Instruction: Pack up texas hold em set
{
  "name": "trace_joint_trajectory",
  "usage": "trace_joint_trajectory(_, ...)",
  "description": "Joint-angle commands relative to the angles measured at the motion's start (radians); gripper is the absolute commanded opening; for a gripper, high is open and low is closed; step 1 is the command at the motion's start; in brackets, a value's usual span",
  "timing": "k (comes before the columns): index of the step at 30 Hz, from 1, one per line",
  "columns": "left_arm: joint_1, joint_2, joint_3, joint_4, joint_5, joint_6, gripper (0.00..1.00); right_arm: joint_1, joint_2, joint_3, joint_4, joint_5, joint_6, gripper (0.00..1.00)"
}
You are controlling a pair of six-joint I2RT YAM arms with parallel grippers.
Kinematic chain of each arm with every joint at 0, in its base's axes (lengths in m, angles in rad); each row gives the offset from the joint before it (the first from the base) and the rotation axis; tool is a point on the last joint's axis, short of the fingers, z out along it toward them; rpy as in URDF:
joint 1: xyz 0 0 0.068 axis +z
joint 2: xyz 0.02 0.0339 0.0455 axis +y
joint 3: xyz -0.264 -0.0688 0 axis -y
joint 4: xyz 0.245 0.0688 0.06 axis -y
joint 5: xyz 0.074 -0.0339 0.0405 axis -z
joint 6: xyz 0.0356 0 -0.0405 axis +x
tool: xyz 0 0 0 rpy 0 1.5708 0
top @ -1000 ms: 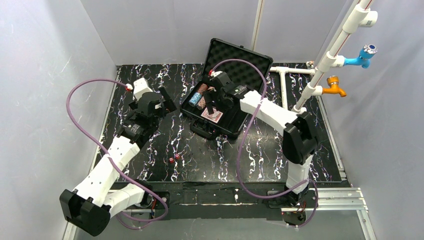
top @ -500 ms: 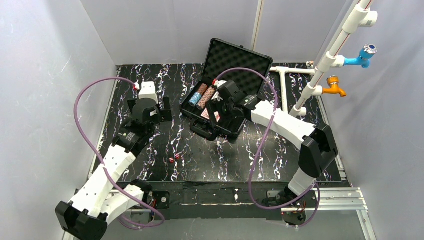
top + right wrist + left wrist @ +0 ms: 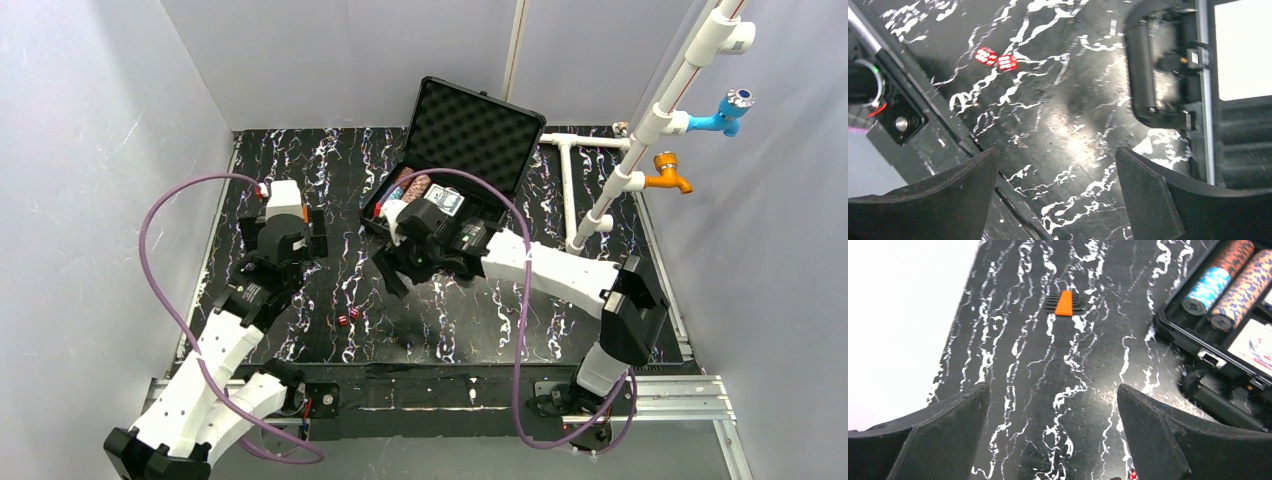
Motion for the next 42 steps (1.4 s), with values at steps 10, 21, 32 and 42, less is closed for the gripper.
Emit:
trace_joint_trajectory(10, 0.003, -0.106, -0.023, -0.004, -0.355, 0.018, 0.98, 0.111, 0.092, -0.034, 0.197, -0.141, -0.293, 0.94)
trace_joint_trajectory(21, 0.004, -0.130, -0.031, 0.005, -0.358, 0.036, 0.98, 0.126, 0.118, -0.247, 0.591, -0.284, -0.443, 0.84)
trace_joint_trajectory(32, 0.004, -0.126, -0.037, 0.018, -0.319, 0.045, 0.98, 0.127, 0.232, -0.250, 0.751, -0.302, -0.441, 0.65)
trace_joint_trajectory(42, 0.004, -0.131, -0.045, 0.029, -0.307, 0.054, 0.98, 0.138, 0.315, -0.249, 0.836, -0.304, -0.465, 0.55)
